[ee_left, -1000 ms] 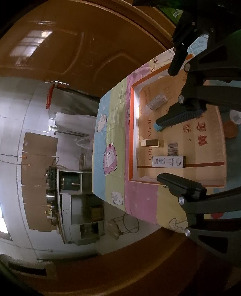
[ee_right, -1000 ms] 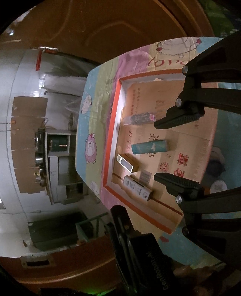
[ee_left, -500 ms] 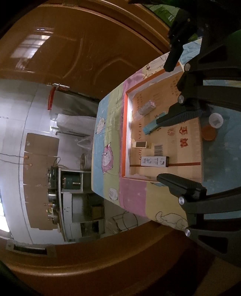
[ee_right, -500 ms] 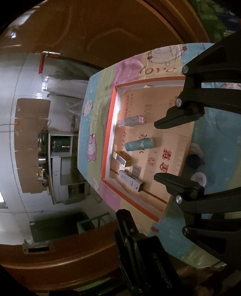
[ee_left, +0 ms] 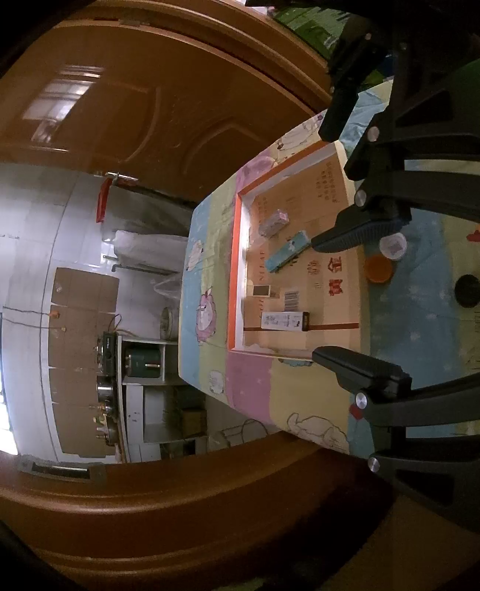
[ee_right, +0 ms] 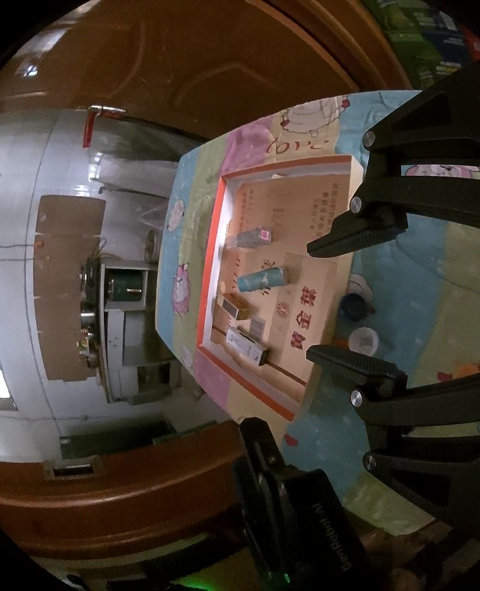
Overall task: Organize rigid objects
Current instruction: 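Lift both open grippers up and back away from the tray, then move the left gripper to the black cap while the right gripper approaches the red cap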
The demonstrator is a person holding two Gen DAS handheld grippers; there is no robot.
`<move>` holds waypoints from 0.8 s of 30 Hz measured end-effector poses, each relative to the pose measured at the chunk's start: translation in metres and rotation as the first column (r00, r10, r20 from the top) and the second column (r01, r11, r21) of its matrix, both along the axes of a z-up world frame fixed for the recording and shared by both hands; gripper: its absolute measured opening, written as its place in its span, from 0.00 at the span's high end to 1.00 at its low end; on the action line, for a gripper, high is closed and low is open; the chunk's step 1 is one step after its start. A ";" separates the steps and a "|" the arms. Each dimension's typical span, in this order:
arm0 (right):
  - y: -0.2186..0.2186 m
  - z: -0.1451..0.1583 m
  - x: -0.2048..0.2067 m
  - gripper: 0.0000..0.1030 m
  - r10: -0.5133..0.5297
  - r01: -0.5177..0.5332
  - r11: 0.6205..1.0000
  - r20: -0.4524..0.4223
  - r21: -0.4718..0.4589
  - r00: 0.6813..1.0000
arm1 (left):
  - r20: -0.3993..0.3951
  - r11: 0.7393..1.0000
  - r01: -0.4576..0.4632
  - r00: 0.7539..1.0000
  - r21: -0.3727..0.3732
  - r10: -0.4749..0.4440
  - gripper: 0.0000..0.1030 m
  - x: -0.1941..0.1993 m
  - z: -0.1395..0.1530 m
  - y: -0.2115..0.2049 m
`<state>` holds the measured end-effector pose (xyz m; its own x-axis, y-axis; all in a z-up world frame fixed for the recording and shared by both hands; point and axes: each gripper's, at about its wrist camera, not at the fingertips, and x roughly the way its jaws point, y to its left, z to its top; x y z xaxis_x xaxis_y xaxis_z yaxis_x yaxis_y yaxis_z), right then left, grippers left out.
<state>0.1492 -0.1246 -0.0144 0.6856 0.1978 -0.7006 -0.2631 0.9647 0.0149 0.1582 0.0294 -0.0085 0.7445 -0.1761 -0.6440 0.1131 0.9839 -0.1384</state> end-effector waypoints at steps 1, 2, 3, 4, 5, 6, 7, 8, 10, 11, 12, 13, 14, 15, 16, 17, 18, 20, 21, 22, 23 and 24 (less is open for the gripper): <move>0.000 0.000 -0.002 0.51 0.000 0.000 1.000 0.000 0.000 1.000 | -0.002 1.000 0.000 1.000 0.000 0.000 0.49 -0.001 0.000 0.000; 0.000 0.000 -0.006 0.51 0.000 0.000 1.000 -0.002 0.000 1.000 | -0.004 1.000 0.000 1.000 0.001 0.000 0.49 -0.003 -0.001 0.001; 0.001 0.000 -0.008 0.51 0.000 0.000 1.000 -0.002 0.000 1.000 | -0.005 1.000 0.001 1.000 0.001 -0.001 0.49 -0.006 -0.001 0.001; 0.000 0.000 -0.010 0.51 0.000 0.000 1.000 -0.002 0.001 1.000 | -0.006 1.000 0.001 1.000 0.002 -0.001 0.49 -0.009 -0.001 0.002; 0.001 0.000 -0.013 0.51 0.000 0.000 1.000 -0.002 0.001 1.000 | -0.006 1.000 0.000 1.000 0.003 0.000 0.49 -0.013 -0.002 0.003; 0.001 0.000 -0.013 0.51 0.000 0.000 1.000 -0.002 0.001 1.000 | -0.006 1.000 0.000 1.000 0.003 0.000 0.49 -0.016 -0.001 0.004; 0.003 0.001 -0.016 0.51 0.000 0.000 1.000 -0.001 0.000 1.000 | -0.006 1.000 -0.001 1.000 0.003 0.001 0.49 -0.019 -0.001 0.004; 0.004 0.002 -0.019 0.51 0.000 0.000 1.000 0.000 -0.001 1.000 | -0.005 1.000 -0.002 1.000 0.003 0.002 0.49 -0.021 0.000 0.004; 0.003 0.001 -0.016 0.51 0.001 -0.001 1.000 -0.001 0.000 1.000 | -0.004 1.000 -0.002 1.000 0.002 0.002 0.49 -0.026 0.001 0.006; 0.003 0.002 -0.019 0.51 0.002 -0.002 1.000 -0.001 0.000 1.000 | -0.003 1.000 -0.002 1.000 0.002 0.002 0.49 -0.029 0.001 0.007; 0.003 0.001 -0.022 0.51 0.003 -0.003 1.000 0.000 -0.001 1.000 | -0.002 1.000 -0.002 1.000 0.002 0.002 0.49 -0.031 0.001 0.007; 0.004 0.001 -0.025 0.51 0.004 -0.004 1.000 0.000 -0.002 1.000 | -0.001 1.000 -0.002 1.000 0.002 0.002 0.49 -0.033 0.001 0.008; 0.004 0.001 -0.029 0.51 0.005 -0.005 1.000 0.002 -0.002 1.000 | 0.001 1.000 -0.002 1.000 0.001 0.002 0.49 -0.037 0.001 0.008; 0.004 0.001 -0.032 0.51 0.006 -0.006 1.000 0.003 -0.003 1.000 | 0.002 1.000 -0.002 1.000 0.001 0.002 0.49 -0.038 0.001 0.008; 0.004 0.001 -0.036 0.51 0.006 -0.006 1.000 0.005 -0.004 1.000 | 0.003 1.000 0.000 1.000 0.001 0.000 0.49 -0.041 0.001 0.008; 0.004 0.001 -0.039 0.51 0.006 -0.006 1.000 0.007 -0.005 1.000 | 0.004 1.000 0.001 1.000 0.001 -0.001 0.49 -0.042 0.001 0.009; 0.004 0.002 -0.043 0.51 0.006 -0.006 1.000 0.009 -0.005 1.000 | 0.005 1.000 0.002 1.000 0.002 -0.002 0.49 -0.045 0.001 0.009; 0.005 0.002 -0.050 0.51 0.006 -0.006 1.000 0.012 -0.004 1.000 | 0.007 1.000 0.003 1.000 0.003 -0.003 0.49 -0.048 0.002 0.010; 0.005 0.002 -0.054 0.51 0.005 -0.005 1.000 0.014 -0.004 1.000 | 0.009 1.000 0.004 1.000 0.002 -0.004 0.49 -0.051 0.001 0.011; 0.005 0.003 -0.054 0.51 0.005 -0.005 1.000 0.015 -0.004 1.000 | 0.010 1.000 0.006 1.000 0.002 -0.006 0.49 -0.053 0.001 0.011; 0.005 0.003 -0.058 0.51 0.004 -0.004 1.000 0.018 -0.003 1.000 | 0.010 1.000 0.007 1.000 0.002 -0.007 0.49 -0.055 0.000 0.012; 0.004 0.003 -0.061 0.51 0.003 -0.003 1.000 0.020 -0.001 1.000 | 0.010 1.000 0.007 1.000 0.003 -0.007 0.49 -0.057 0.000 0.012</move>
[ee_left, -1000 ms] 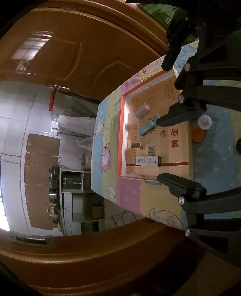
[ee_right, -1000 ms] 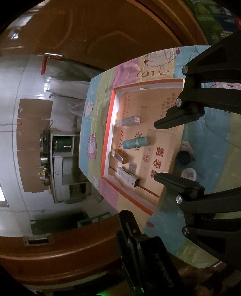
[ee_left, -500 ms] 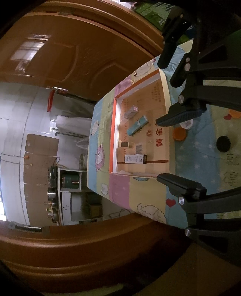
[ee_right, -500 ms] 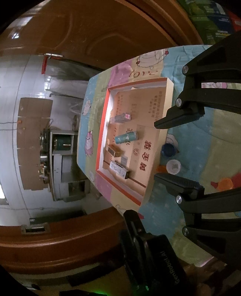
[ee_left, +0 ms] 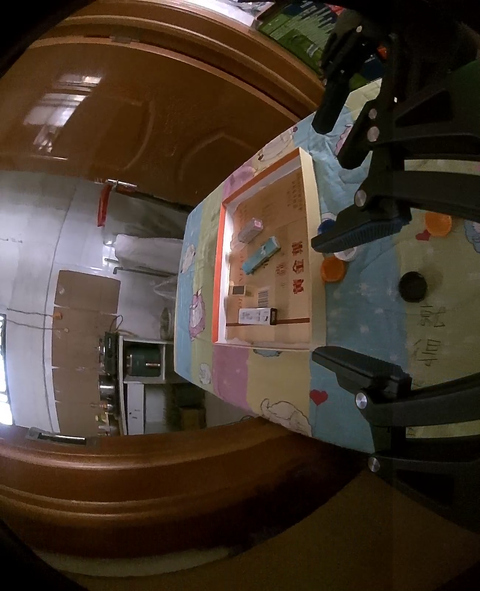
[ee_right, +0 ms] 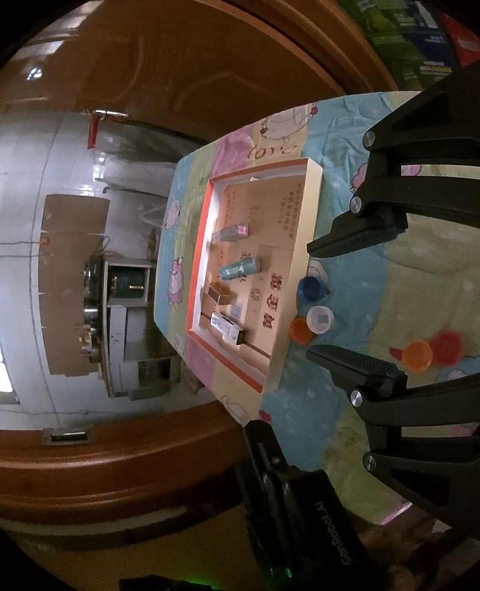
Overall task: Organize rigid objects
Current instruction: 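Move the left gripper to the black cap while the right gripper approaches the red cap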
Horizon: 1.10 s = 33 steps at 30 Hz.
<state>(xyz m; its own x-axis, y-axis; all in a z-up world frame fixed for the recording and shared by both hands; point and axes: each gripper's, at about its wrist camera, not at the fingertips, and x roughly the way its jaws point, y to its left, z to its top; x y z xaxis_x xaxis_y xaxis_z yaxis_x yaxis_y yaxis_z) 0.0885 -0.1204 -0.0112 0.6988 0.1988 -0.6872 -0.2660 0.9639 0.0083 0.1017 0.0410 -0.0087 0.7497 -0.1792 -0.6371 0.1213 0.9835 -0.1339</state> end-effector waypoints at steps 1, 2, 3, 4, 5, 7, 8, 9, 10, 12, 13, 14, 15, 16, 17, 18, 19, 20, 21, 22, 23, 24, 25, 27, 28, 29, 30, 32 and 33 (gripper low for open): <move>0.000 0.000 -0.003 0.51 -0.002 0.002 1.000 0.001 0.001 1.000 | -0.001 1.000 0.001 1.000 0.001 -0.001 0.49 -0.003 -0.001 0.000; -0.001 0.000 -0.005 0.51 -0.002 0.002 1.000 0.001 0.003 1.000 | -0.002 1.000 0.001 1.000 0.001 -0.001 0.49 -0.005 -0.001 0.001; -0.001 -0.001 -0.008 0.51 -0.001 0.001 1.000 0.000 0.005 1.000 | -0.003 1.000 0.002 1.000 0.001 -0.002 0.49 -0.008 -0.002 0.001; -0.001 0.000 -0.009 0.51 -0.001 0.001 1.000 0.000 0.006 1.000 | -0.003 1.000 0.002 1.000 0.002 -0.002 0.49 -0.010 -0.003 0.002; -0.001 -0.001 -0.013 0.51 0.001 -0.001 1.000 0.001 0.007 1.000 | -0.003 1.000 0.002 1.000 0.003 -0.002 0.49 -0.013 -0.003 0.002; -0.001 -0.001 -0.018 0.51 0.005 -0.005 1.000 0.002 0.008 1.000 | -0.004 1.000 0.002 1.000 0.003 -0.002 0.49 -0.017 -0.004 0.003; -0.001 -0.001 -0.021 0.51 0.008 -0.008 1.000 0.003 0.009 1.000 | -0.004 1.000 0.002 1.000 0.003 -0.002 0.49 -0.020 -0.005 0.004; -0.001 -0.002 -0.024 0.51 0.012 -0.012 1.000 0.003 0.009 1.000 | -0.004 1.000 0.003 1.000 0.002 -0.003 0.49 -0.022 -0.005 0.004; 0.000 -0.002 -0.026 0.51 0.015 -0.015 1.000 0.003 0.010 1.000 | -0.004 1.000 0.005 1.000 0.002 -0.005 0.49 -0.023 -0.005 0.005; -0.001 -0.003 -0.032 0.51 0.026 -0.026 1.000 0.004 0.012 1.000 | -0.002 1.000 0.011 1.000 0.000 -0.011 0.49 -0.029 -0.008 0.005; -0.001 -0.005 -0.035 0.51 0.030 -0.030 0.999 0.004 0.012 1.000 | -0.002 1.000 0.016 1.000 0.000 -0.016 0.49 -0.032 -0.010 0.006; -0.001 -0.007 -0.039 0.51 0.038 -0.038 0.999 0.004 0.014 0.999 | -0.002 1.000 0.020 1.000 0.000 -0.020 0.49 -0.035 -0.012 0.007; -0.002 -0.010 -0.042 0.51 0.049 -0.049 0.999 0.002 0.018 0.999 | -0.003 1.000 0.023 1.000 0.000 -0.023 0.49 -0.037 -0.015 0.007; -0.003 -0.013 -0.045 0.51 0.057 -0.057 0.998 -0.001 0.022 0.998 | -0.005 1.000 0.025 1.000 0.001 -0.025 0.49 -0.040 -0.018 0.008; -0.004 -0.018 -0.049 0.51 0.070 -0.070 0.997 -0.012 0.030 0.997 | -0.007 1.000 0.026 1.000 0.000 -0.026 0.49 -0.042 -0.021 0.009; -0.005 -0.025 -0.052 0.51 0.083 -0.082 0.996 -0.028 0.037 0.996 | -0.009 1.000 0.027 1.000 -0.002 -0.027 0.49 -0.044 -0.024 0.010; -0.005 -0.030 -0.054 0.51 0.091 -0.089 0.995 -0.038 0.040 0.995 | -0.013 1.000 0.026 1.000 -0.006 -0.026 0.49 -0.045 -0.027 0.011; -0.005 -0.039 -0.057 0.51 0.103 -0.101 0.994 -0.058 0.039 0.993 | -0.016 1.000 0.025 1.000 -0.010 -0.025 0.49 -0.046 -0.030 0.011; -0.005 -0.046 -0.060 0.51 0.111 -0.109 0.993 -0.071 0.035 0.991 | -0.022 1.000 0.024 0.999 -0.014 -0.024 0.49 -0.047 -0.035 0.012; -0.005 -0.053 -0.061 0.51 0.118 -0.116 0.993 -0.082 0.032 0.990 | -0.025 1.000 0.023 0.999 -0.016 -0.023 0.49 -0.047 -0.038 0.013; -0.004 -0.060 -0.063 0.51 0.127 -0.124 0.992 -0.091 0.030 0.988 | -0.029 1.000 0.023 0.999 -0.019 -0.024 0.49 -0.048 -0.041 0.013; -0.004 -0.066 -0.065 0.51 0.134 -0.131 0.991 -0.100 0.028 0.986 | -0.030 0.999 0.025 0.999 -0.022 -0.025 0.49 -0.048 -0.044 0.013; -0.003 -0.070 -0.068 0.51 0.138 -0.136 0.990 -0.104 0.028 0.985 | -0.031 0.999 0.028 0.999 -0.025 -0.029 0.49 -0.049 -0.047 0.013; -0.001 -0.080 -0.071 0.51 0.154 -0.152 0.988 -0.111 0.023 0.982 | -0.030 0.999 0.035 0.999 -0.027 -0.036 0.49 -0.049 -0.052 0.012; 0.000 -0.082 -0.073 0.51 0.159 -0.158 0.987 -0.109 0.020 0.981 | -0.030 0.999 0.040 0.999 -0.024 -0.040 0.49 -0.049 -0.055 0.010; 0.002 -0.085 -0.075 0.51 0.169 -0.168 0.986 -0.102 0.012 0.980 | -0.030 0.999 0.045 0.999 -0.021 -0.046 0.49 -0.050 -0.057 0.009; 0.004 -0.086 -0.076 0.51 0.176 -0.176 0.984 -0.097 0.003 0.980 | -0.030 0.999 0.049 0.998 -0.019 -0.050 0.49 -0.049 -0.059 0.008; 0.007 -0.089 -0.079 0.51 0.189 -0.191 0.981 -0.087 -0.015 0.978 | -0.034 0.998 0.059 0.998 -0.016 -0.060 0.49 -0.049 -0.064 0.006; 0.009 -0.091 -0.079 0.51 0.195 -0.197 0.980 -0.086 -0.022 0.977 | -0.035 0.998 0.062 0.997 -0.016 -0.063 0.49 -0.049 -0.066 0.005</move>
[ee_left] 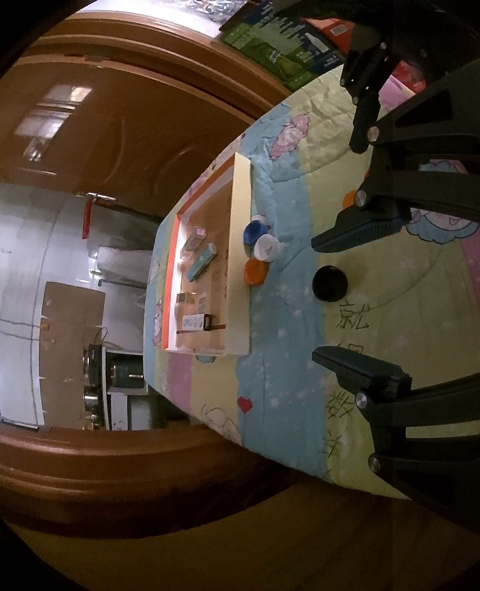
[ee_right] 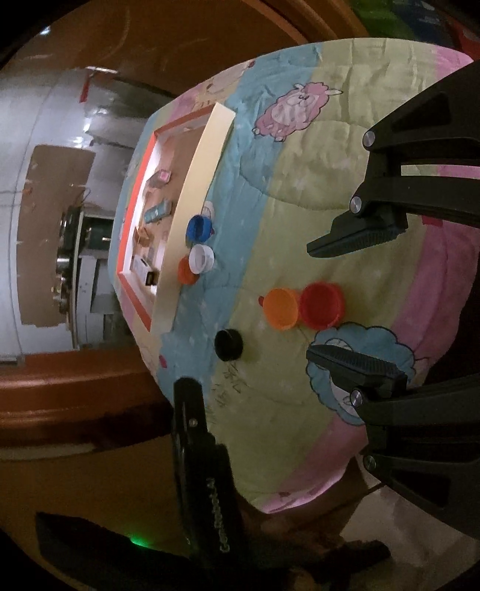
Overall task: Organize rigid objects
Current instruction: 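Move the left gripper to the black cap while the right gripper approaches the red cap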
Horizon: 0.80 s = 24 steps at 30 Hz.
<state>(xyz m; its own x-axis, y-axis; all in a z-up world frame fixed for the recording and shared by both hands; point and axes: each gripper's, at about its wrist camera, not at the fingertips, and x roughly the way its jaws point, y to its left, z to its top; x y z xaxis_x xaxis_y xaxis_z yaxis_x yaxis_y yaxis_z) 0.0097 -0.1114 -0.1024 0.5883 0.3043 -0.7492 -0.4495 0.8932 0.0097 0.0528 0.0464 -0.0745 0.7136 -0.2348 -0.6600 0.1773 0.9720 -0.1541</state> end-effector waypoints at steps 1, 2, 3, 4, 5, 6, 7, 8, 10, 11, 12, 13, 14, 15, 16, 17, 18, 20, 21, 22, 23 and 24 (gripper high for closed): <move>0.002 -0.002 0.000 0.51 0.005 -0.005 1.000 0.001 -0.005 1.000 | -0.001 1.000 0.003 1.000 0.000 -0.003 0.49 0.000 -0.002 -0.001; 0.004 -0.004 0.001 0.51 0.009 -0.009 1.000 0.000 -0.008 1.000 | -0.002 1.000 0.004 1.000 0.000 -0.004 0.49 0.001 -0.003 -0.001; 0.005 -0.006 0.002 0.51 0.012 -0.012 1.000 -0.003 -0.009 1.000 | -0.002 1.000 0.006 1.000 -0.002 -0.006 0.49 0.001 -0.004 -0.001; 0.005 -0.007 0.003 0.51 0.013 -0.013 1.000 -0.005 -0.010 1.000 | -0.002 1.000 0.009 1.000 -0.004 -0.009 0.49 0.002 -0.006 -0.001; 0.006 -0.009 0.004 0.51 0.012 -0.012 1.000 -0.006 -0.012 1.000 | -0.002 1.000 0.012 1.000 -0.004 -0.012 0.49 0.002 -0.007 -0.001; 0.006 -0.011 0.005 0.51 0.009 -0.009 1.000 -0.004 -0.016 1.000 | -0.001 1.000 0.015 1.000 -0.003 -0.015 0.49 0.003 -0.008 -0.002; 0.007 -0.012 0.006 0.51 0.008 -0.008 1.000 -0.003 -0.019 1.000 | -0.002 1.000 0.020 1.000 -0.001 -0.020 0.49 0.004 -0.010 -0.003; 0.007 -0.014 0.008 0.51 0.008 -0.008 1.000 -0.003 -0.024 1.000 | -0.004 1.000 0.025 1.000 0.002 -0.025 0.49 0.005 -0.011 -0.004; 0.009 -0.019 0.009 0.51 0.015 -0.015 1.000 -0.015 -0.027 1.000 | -0.011 0.999 0.039 0.999 0.010 -0.039 0.49 0.007 -0.015 -0.006; 0.009 -0.020 0.010 0.55 0.010 -0.011 0.999 -0.015 -0.030 1.000 | -0.014 0.999 0.044 0.999 0.019 -0.044 0.49 0.009 -0.017 -0.008; 0.008 -0.020 0.010 0.61 0.004 -0.004 1.000 -0.003 -0.029 1.000 | -0.016 0.999 0.046 0.999 0.027 -0.045 0.49 0.010 -0.019 -0.009; 0.008 -0.020 0.009 0.71 -0.003 0.003 0.999 0.005 -0.033 1.000 | -0.019 0.998 0.046 0.999 0.038 -0.046 0.49 0.012 -0.022 -0.010; 0.007 -0.020 0.010 0.70 -0.005 0.005 0.999 0.004 -0.034 1.000 | -0.024 0.998 0.048 0.999 0.043 -0.047 0.49 0.015 -0.024 -0.011; 0.007 -0.020 0.011 0.71 -0.004 0.004 1.000 0.001 -0.029 1.000 | -0.034 0.997 0.053 0.998 0.048 -0.051 0.49 0.018 -0.027 -0.013; 0.006 -0.020 0.011 0.71 -0.003 0.003 1.000 0.001 -0.025 1.000 | -0.041 0.997 0.057 0.998 0.051 -0.055 0.49 0.020 -0.030 -0.014; 0.005 -0.020 0.011 0.71 -0.004 0.004 1.000 0.002 -0.020 1.000 | -0.047 0.996 0.061 0.997 0.057 -0.059 0.49 0.023 -0.032 -0.016; 0.005 -0.020 0.011 0.71 -0.004 0.004 1.000 0.003 -0.018 1.000 | -0.053 0.996 0.066 0.997 0.066 -0.062 0.49 0.026 -0.035 -0.018; 0.004 -0.020 0.011 0.70 -0.002 0.002 1.000 0.004 -0.015 1.000 | -0.063 0.994 0.072 0.996 0.087 -0.067 0.49 0.031 -0.041 -0.022; 0.004 -0.021 0.012 0.70 0.000 0.000 1.000 0.005 -0.013 1.000 | -0.067 0.993 0.074 0.995 0.094 -0.067 0.49 0.033 -0.043 -0.024; 0.003 -0.021 0.012 0.70 0.000 0.000 1.000 0.005 -0.010 1.000 | -0.071 0.992 0.075 0.995 0.100 -0.068 0.49 0.035 -0.045 -0.025; 0.002 -0.021 0.012 0.70 0.000 0.000 1.000 0.004 -0.005 1.000 | -0.075 0.991 0.075 0.995 0.108 -0.067 0.49 0.037 -0.047 -0.027; 0.002 -0.021 0.011 0.70 0.000 0.000 1.000 0.004 -0.003 1.000 | -0.080 0.991 0.075 0.995 0.114 -0.066 0.49 0.039 -0.049 -0.028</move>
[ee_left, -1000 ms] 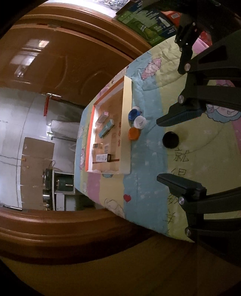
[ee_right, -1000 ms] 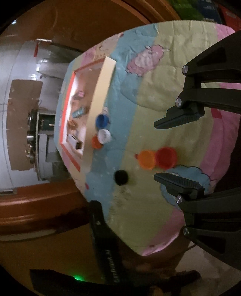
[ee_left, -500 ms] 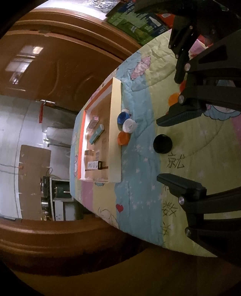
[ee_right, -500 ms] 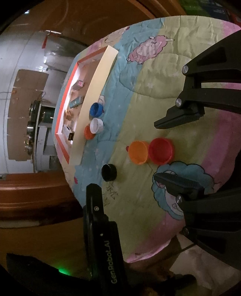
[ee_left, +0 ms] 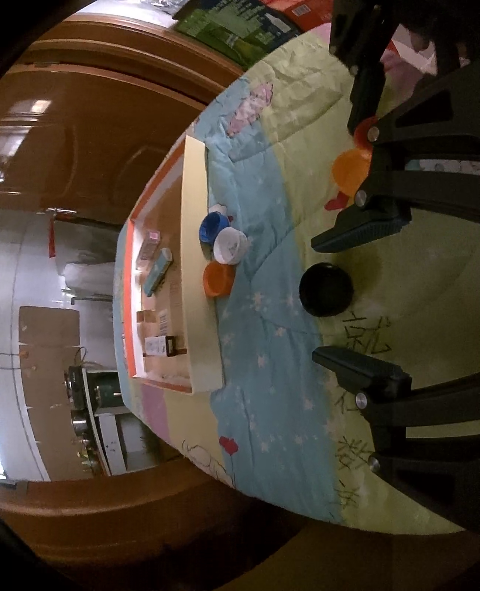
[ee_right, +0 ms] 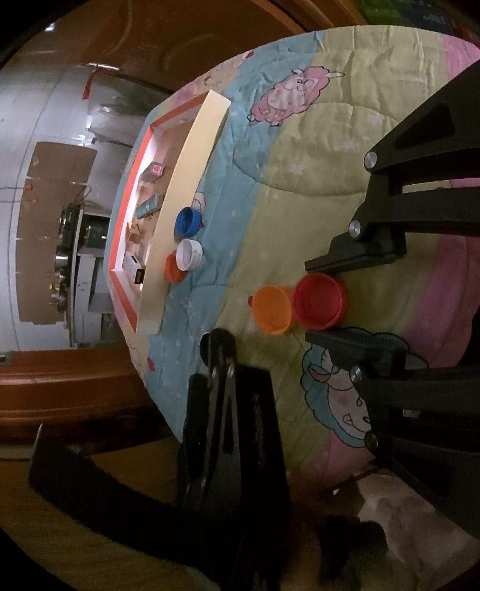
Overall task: Organize rigid objects
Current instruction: 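Grasp the black cap with the left gripper while the right gripper grasps the red cap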
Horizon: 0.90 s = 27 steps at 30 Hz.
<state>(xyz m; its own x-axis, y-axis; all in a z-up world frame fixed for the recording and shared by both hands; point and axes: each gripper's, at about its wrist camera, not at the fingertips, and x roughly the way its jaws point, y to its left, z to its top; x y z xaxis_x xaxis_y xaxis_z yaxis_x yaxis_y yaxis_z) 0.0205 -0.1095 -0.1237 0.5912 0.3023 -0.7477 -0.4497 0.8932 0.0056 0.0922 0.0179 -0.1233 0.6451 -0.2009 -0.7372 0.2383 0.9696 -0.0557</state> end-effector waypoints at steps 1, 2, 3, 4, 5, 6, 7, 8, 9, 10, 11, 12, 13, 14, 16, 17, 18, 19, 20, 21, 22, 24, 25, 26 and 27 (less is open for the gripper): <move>-0.001 0.000 0.001 0.70 0.000 0.000 1.000 0.000 0.005 1.000 | -0.004 1.000 -0.002 1.000 0.009 0.002 0.49 0.002 -0.002 -0.001; -0.001 0.000 0.000 0.70 0.000 0.000 1.000 0.000 0.007 1.000 | 0.002 1.000 -0.005 1.000 0.016 0.005 0.49 0.003 -0.002 -0.002; -0.001 0.000 0.000 0.70 0.000 0.000 1.000 0.000 0.008 1.000 | -0.001 1.000 -0.006 1.000 0.017 0.006 0.49 0.004 -0.002 -0.002; -0.002 0.000 0.000 0.70 0.000 0.000 1.000 0.000 0.010 1.000 | -0.001 1.000 -0.009 1.000 0.020 0.009 0.49 0.004 -0.002 -0.003; -0.002 0.000 0.000 0.70 -0.001 0.001 1.000 0.000 0.012 1.000 | 0.002 0.999 -0.020 1.000 0.026 0.020 0.55 0.003 -0.002 -0.003; -0.002 -0.001 0.001 0.70 -0.002 0.002 1.000 -0.002 0.015 1.000 | 0.009 0.998 -0.042 0.999 0.040 0.042 0.69 0.003 -0.002 -0.002; -0.002 -0.001 0.000 0.70 -0.003 0.003 1.000 -0.002 0.016 1.000 | 0.016 0.996 -0.070 0.997 0.053 0.069 0.71 0.002 -0.002 0.000; -0.003 -0.001 0.001 0.70 -0.007 0.007 1.000 -0.003 0.022 1.000 | 0.012 0.997 -0.073 0.997 0.037 0.073 0.71 0.001 -0.002 0.003; -0.004 0.000 0.000 0.70 -0.009 0.010 1.000 -0.005 0.027 1.000 | 0.009 0.997 -0.078 0.997 0.012 0.078 0.71 0.001 -0.002 0.007; -0.004 0.000 0.001 0.70 -0.014 0.014 0.999 -0.005 0.032 1.000 | 0.006 0.997 -0.081 0.997 -0.004 0.081 0.71 0.000 -0.001 0.009; -0.005 0.000 0.001 0.70 -0.016 0.017 0.999 -0.006 0.035 1.000 | 0.003 0.996 -0.083 0.997 -0.018 0.084 0.71 0.000 0.000 0.011; -0.005 0.000 0.001 0.70 -0.020 0.020 0.999 -0.005 0.037 1.000 | 0.000 0.996 -0.086 0.996 -0.026 0.086 0.71 -0.001 0.000 0.013; -0.006 0.001 0.001 0.70 -0.026 0.026 0.999 -0.005 0.039 1.000 | -0.002 0.995 -0.090 0.996 -0.033 0.090 0.71 -0.001 0.001 0.014; -0.008 0.002 0.002 0.70 -0.032 0.033 0.999 -0.006 0.043 0.999 | -0.004 0.995 -0.093 0.996 -0.039 0.093 0.71 -0.001 0.001 0.015; -0.011 0.005 0.002 0.70 -0.042 0.042 0.998 -0.005 0.055 0.999 | -0.007 0.993 -0.097 0.995 -0.064 0.097 0.71 -0.003 0.005 0.018; -0.013 0.008 0.002 0.70 -0.050 0.050 0.997 0.000 0.066 0.999 | -0.004 0.993 -0.099 0.995 -0.067 0.098 0.71 -0.003 0.007 0.018; -0.015 0.010 0.002 0.70 -0.055 0.054 0.996 0.004 0.071 0.999 | 0.001 0.993 -0.100 0.995 -0.068 0.101 0.71 -0.004 0.010 0.017; -0.017 0.014 0.002 0.70 -0.061 0.060 0.995 0.009 0.077 0.998 | 0.009 0.992 -0.102 0.995 -0.068 0.103 0.71 -0.004 0.014 0.016; -0.019 0.018 0.002 0.70 -0.067 0.066 0.994 0.017 0.083 0.998 | 0.016 0.992 -0.101 0.995 -0.073 0.103 0.71 -0.005 0.017 0.015; -0.021 0.020 0.002 0.70 -0.072 0.070 0.994 0.022 0.086 0.997 | 0.019 0.992 -0.098 0.995 -0.078 0.100 0.71 -0.005 0.020 0.015; -0.022 0.024 0.003 0.70 -0.078 0.075 0.993 0.028 0.091 0.997 | 0.023 0.992 -0.094 0.995 -0.086 0.096 0.71 -0.004 0.024 0.014; -0.025 0.030 0.005 0.70 -0.087 0.084 0.992 0.038 0.091 0.995 | 0.033 0.991 -0.086 0.995 -0.098 0.089 0.71 -0.004 0.031 0.012; -0.026 0.031 0.006 0.70 -0.091 0.087 0.992 0.041 0.090 0.995 | 0.039 0.991 -0.082 0.996 -0.101 0.086 0.71 -0.004 0.035 0.010; -0.027 0.034 0.008 0.70 -0.095 0.090 0.992 0.046 0.092 0.994 | 0.045 0.992 -0.077 0.996 -0.104 0.082 0.71 -0.004 0.039 0.009; -0.028 0.037 0.010 0.70 -0.098 0.093 0.991 0.050 0.093 0.994 | 0.053 0.992 -0.070 0.996 -0.109 0.076 0.71 -0.004 0.043 0.007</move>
<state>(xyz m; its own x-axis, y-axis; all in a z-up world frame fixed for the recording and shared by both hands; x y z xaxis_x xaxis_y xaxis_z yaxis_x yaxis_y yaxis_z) 0.0302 -0.1377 -0.0872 0.6596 0.3072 -0.6859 -0.3640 0.9291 0.0661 0.0884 0.0247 -0.0804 0.7016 -0.2272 -0.6754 0.1726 0.9738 -0.1482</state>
